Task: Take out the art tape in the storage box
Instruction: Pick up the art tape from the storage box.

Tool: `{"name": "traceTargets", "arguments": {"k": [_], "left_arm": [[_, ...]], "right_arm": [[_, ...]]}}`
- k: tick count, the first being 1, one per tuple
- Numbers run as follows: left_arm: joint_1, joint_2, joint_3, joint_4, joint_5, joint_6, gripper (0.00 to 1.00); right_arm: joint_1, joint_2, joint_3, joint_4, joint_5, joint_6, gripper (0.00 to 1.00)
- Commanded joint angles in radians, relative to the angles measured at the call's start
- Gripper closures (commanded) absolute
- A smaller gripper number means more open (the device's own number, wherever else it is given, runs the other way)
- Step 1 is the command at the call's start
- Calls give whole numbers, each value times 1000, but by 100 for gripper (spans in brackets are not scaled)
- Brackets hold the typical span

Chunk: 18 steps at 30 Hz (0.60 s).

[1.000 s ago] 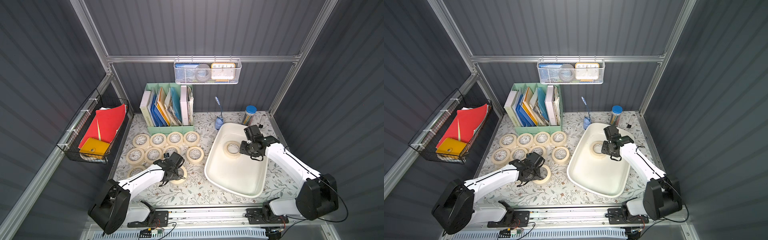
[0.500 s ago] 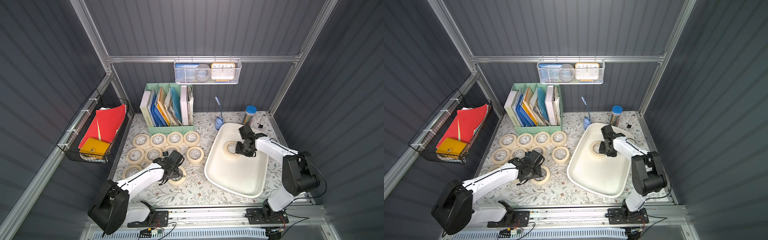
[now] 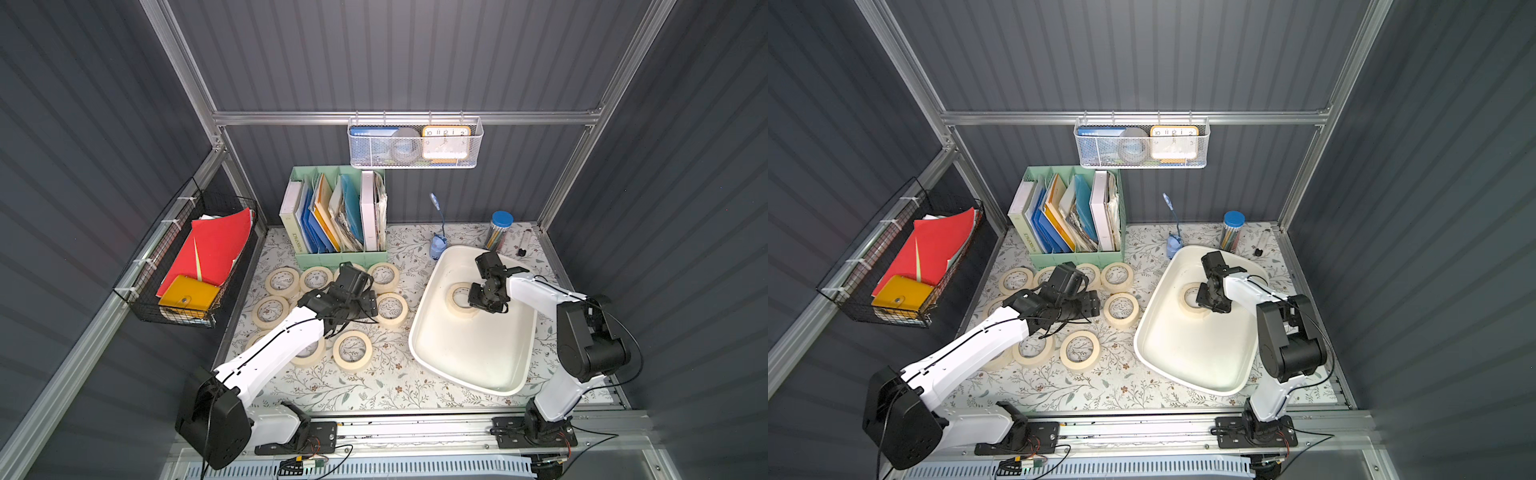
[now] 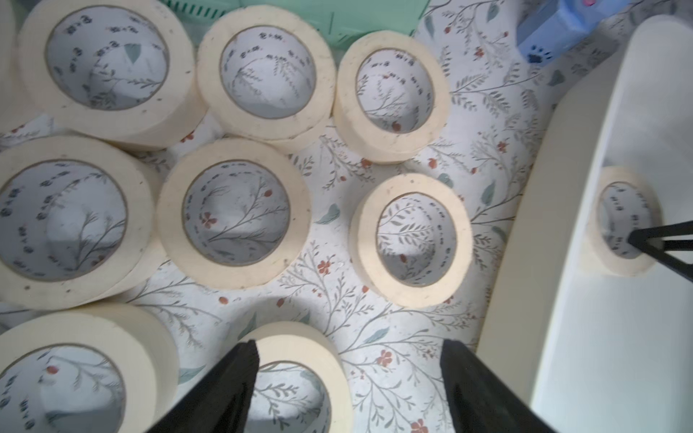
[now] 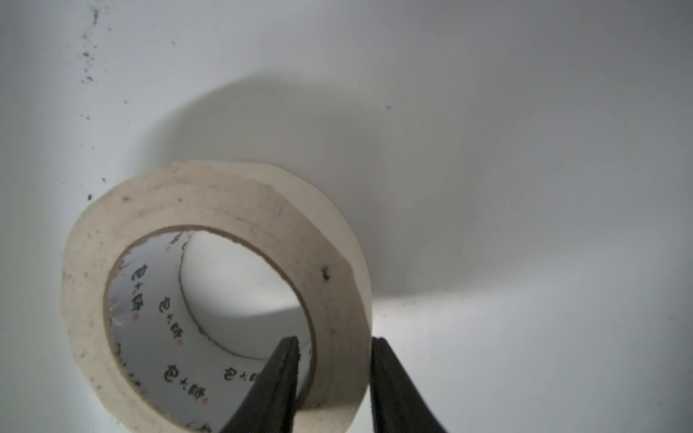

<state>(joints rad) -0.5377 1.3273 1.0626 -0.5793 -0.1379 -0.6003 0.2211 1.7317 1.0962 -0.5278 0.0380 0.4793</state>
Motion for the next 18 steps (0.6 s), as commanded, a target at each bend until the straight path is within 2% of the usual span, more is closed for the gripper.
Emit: {"name": "traceTargets", "arguments": {"k": [1,3,6,11,18], "left_arm": [[-2,41,39,46,76,45,17],[-11,62,62,61,85,52,17],[-30,100,111,71,89,69,17],[-96,208,247,43,73,116,15],[-144,342,409,0,152,173,9]], "right_arm": [[0,-41,-19,-33,13,-5,81],[0,-74,-7,-63,22,-14,91],[9,-133,18,-109,22,-29,100],[87,-224,94,-220,19,-47,100],[249,-241,185,-347,17,-43,100]]}}
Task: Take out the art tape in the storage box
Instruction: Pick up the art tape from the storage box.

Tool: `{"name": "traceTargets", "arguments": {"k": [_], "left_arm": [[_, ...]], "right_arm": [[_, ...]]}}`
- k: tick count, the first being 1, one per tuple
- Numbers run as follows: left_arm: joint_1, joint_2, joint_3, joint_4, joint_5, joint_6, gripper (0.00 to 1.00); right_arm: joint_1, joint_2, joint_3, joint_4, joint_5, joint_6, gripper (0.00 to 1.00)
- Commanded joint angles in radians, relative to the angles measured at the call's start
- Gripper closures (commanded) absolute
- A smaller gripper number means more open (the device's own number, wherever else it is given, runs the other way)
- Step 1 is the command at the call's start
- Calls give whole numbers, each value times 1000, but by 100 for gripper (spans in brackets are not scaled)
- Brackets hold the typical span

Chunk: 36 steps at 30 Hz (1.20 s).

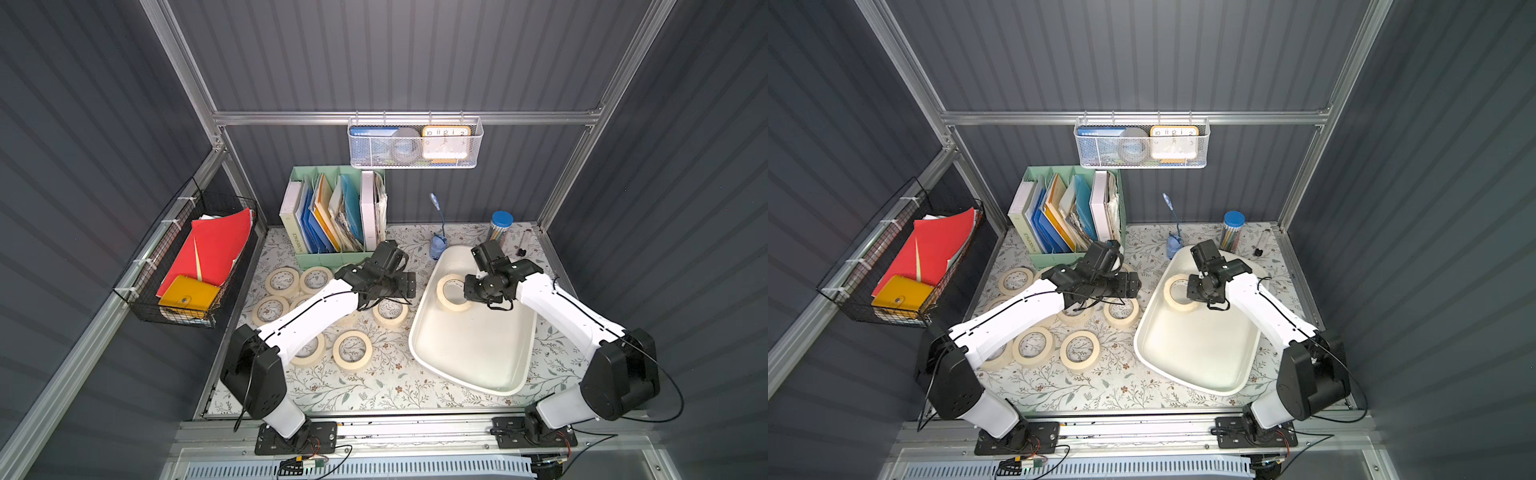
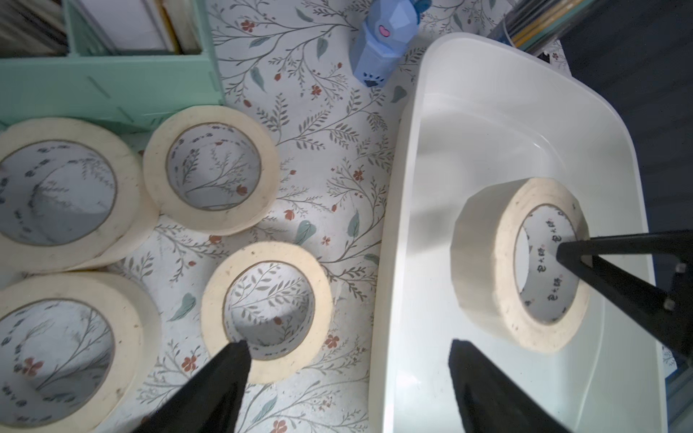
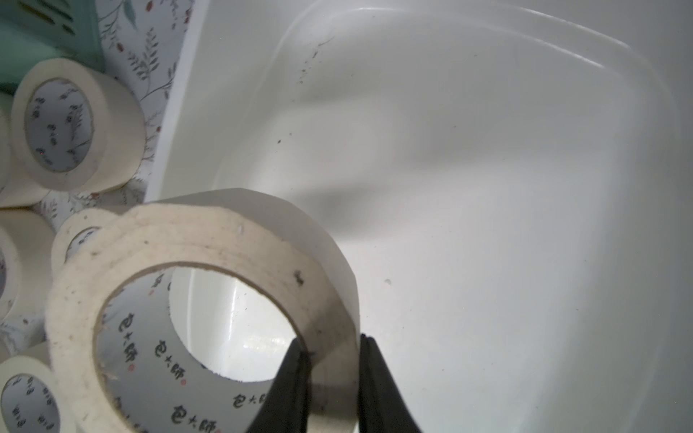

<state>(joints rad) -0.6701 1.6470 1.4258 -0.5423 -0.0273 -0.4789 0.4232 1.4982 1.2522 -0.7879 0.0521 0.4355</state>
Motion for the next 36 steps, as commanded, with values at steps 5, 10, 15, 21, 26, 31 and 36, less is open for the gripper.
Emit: {"name": "traceTargets", "arguments": {"k": [5,10,15,21,26,31,36], "left_arm": [[-31,61,95,-33,79,63,7],[-65,126,150,-94,102,99,8],[-83,169,171,-124,130,106,10],[-83,209,162,-116,132,111,20],[-83,223,157,-81,123,100,51],[-83,220,156,-62,106,100,94],[-83,211,153,-58,106,102,100]], "right_arm": [[109,-12,53,-101,18,30,100],[121,-2,58,-94,23,30,100],[121,4,68,-93,22,25,100],[124,-7,79,-104,20,24,100],[126,-26,74,-121,4,26,100],[129,-63,56,-125,-32,29,95],[125,-116,59,-149,32,-8,66]]}}
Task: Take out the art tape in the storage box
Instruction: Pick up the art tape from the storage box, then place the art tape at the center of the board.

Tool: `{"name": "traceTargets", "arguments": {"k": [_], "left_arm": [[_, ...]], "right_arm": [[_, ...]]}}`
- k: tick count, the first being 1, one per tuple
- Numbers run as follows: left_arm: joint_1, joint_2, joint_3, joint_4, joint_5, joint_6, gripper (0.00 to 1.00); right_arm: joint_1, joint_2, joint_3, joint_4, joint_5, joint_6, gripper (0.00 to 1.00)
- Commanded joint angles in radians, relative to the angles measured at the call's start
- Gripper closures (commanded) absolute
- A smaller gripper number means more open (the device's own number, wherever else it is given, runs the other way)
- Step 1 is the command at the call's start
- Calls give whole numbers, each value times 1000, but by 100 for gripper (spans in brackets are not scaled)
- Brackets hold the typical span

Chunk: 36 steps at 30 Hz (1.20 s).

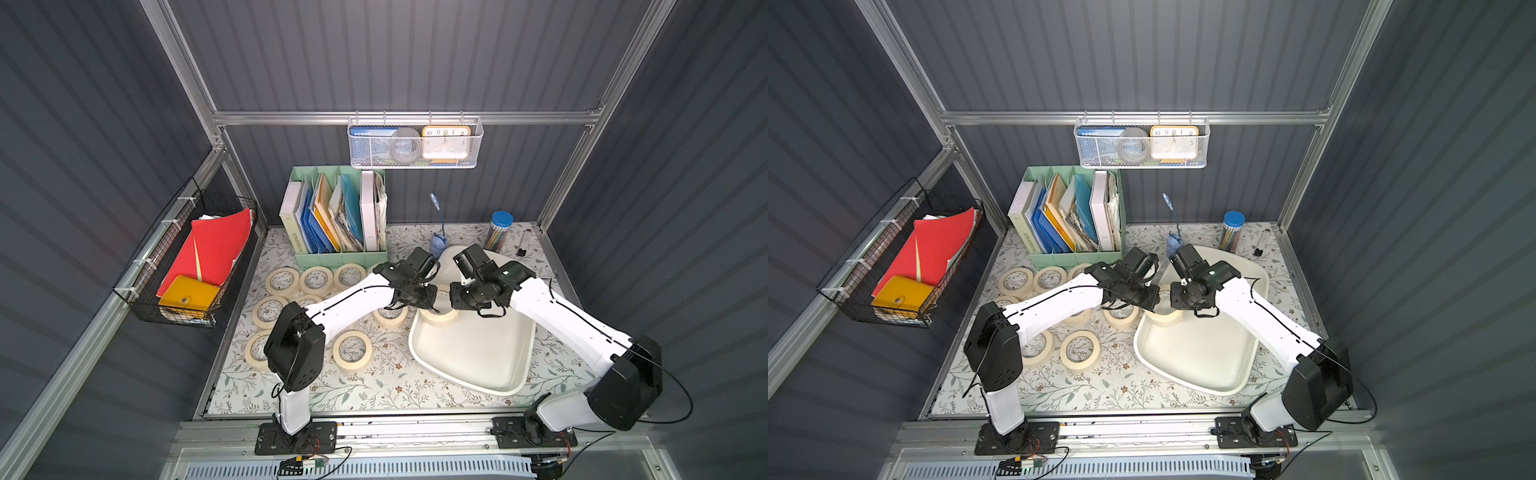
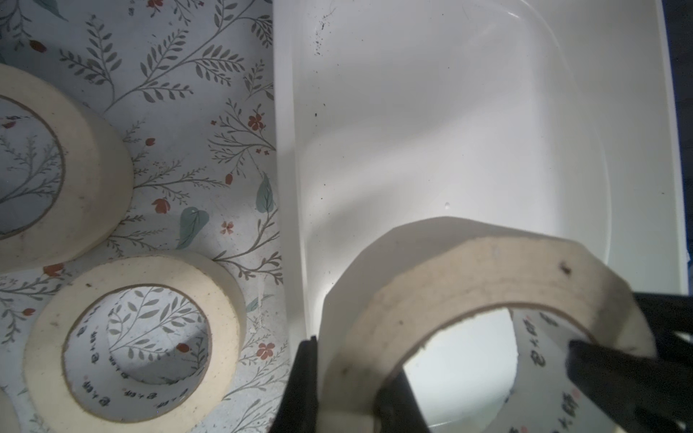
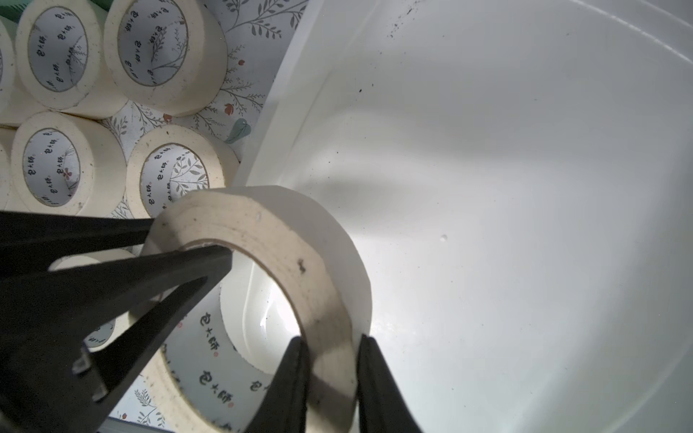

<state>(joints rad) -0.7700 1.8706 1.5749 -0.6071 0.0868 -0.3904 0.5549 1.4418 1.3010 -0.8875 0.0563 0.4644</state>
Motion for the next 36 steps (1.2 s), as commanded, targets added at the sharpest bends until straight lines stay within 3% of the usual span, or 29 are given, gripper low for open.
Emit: {"name": "traceTargets", "arguments": {"k": [1,3,11,18,26,36], "left_arm": [[17,-18,1,7,-7,14,100],[17,-33,-8,5,0,9,100],[53,-130,-50,-50,-82,49,100],[130,-327,-187,-156,-147,53,100],[132,-514,-454,-296,-241,-47,100],[99,-470,-566,-252,-271,-34,100]], "right_arm": [[-9,-71,21,-70,70,-57,60],[-31,-92,45,-109,116,-93,53],[-210,-153,15,-141,95,-97,35],[-264,-109,-142,-25,50,-35,34],[-274,-41,-110,-25,30,-43,34],[-280,-45,-108,-24,34,-47,34]]}}
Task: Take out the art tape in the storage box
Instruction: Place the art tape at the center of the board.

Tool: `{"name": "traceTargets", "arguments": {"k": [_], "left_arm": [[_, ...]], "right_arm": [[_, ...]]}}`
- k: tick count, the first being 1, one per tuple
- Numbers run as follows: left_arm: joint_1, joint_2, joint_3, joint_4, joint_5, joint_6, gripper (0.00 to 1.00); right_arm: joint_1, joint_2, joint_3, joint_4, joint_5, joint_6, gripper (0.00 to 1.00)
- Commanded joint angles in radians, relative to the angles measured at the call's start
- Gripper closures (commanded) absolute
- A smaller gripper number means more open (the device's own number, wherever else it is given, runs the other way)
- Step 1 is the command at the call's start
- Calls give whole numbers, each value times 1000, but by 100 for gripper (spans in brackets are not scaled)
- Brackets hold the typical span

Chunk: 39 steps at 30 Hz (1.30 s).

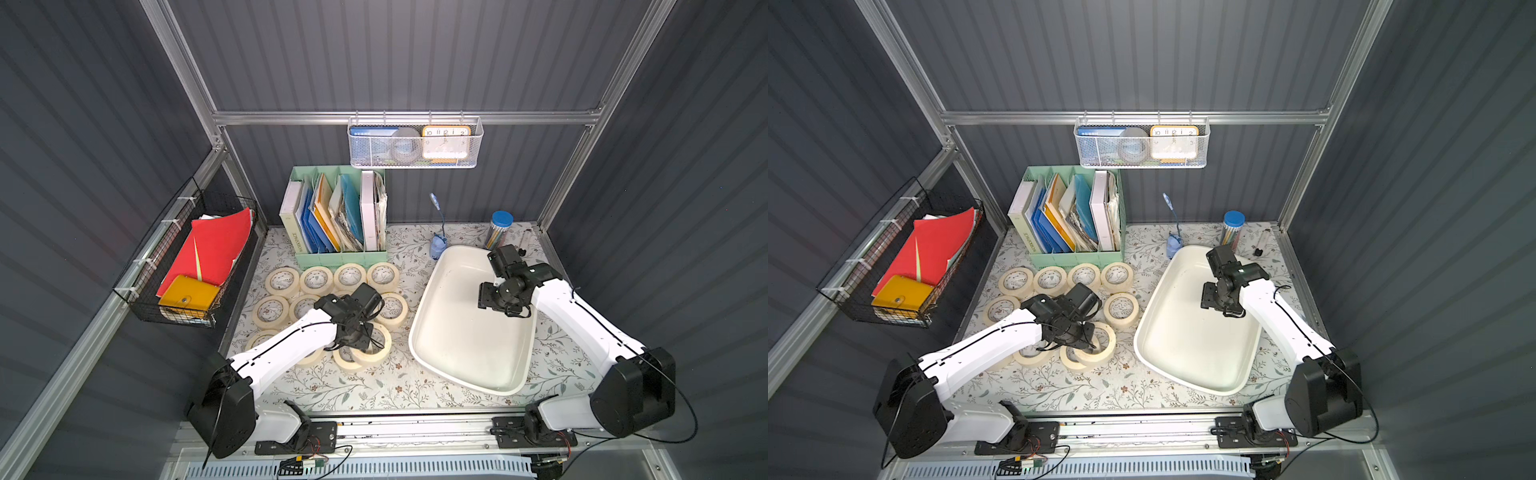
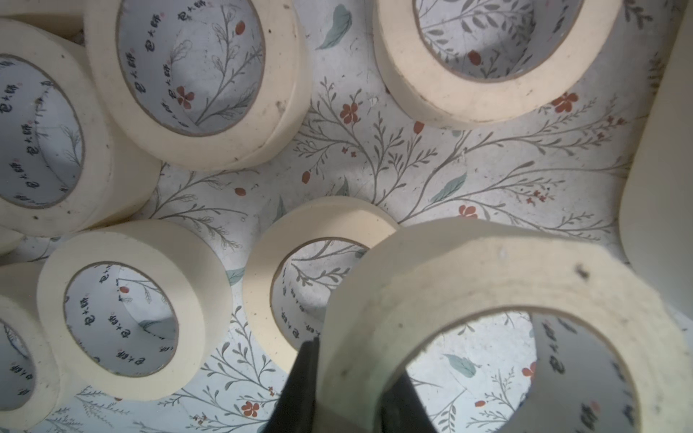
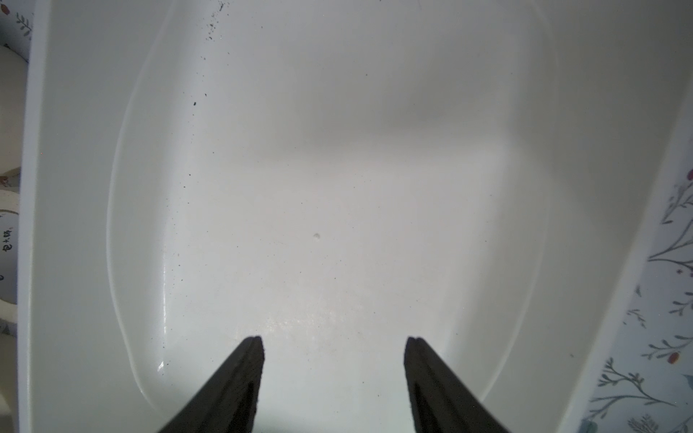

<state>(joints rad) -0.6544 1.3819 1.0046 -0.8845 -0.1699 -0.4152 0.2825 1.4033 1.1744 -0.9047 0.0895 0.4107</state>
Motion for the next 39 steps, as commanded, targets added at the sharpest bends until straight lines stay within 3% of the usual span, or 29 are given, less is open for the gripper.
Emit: {"name": "traceTargets", "arguments": {"k": [1,14,21,39], "left_arm": [[-24,28,13,40,-10,-8,100],[-98,183,70,222,125,-17,100],[-105,169,14,374,248,-54,100],[-67,171,-142,393,55,-102,100]], "right_arm": [[-9,-10,15,-8,1,7,34],[-28,-44,-10,-17,3,3,34],[-29,-44,-12,-15,0,5,34],[-31,-66,-47,29,13,-6,32]]}}
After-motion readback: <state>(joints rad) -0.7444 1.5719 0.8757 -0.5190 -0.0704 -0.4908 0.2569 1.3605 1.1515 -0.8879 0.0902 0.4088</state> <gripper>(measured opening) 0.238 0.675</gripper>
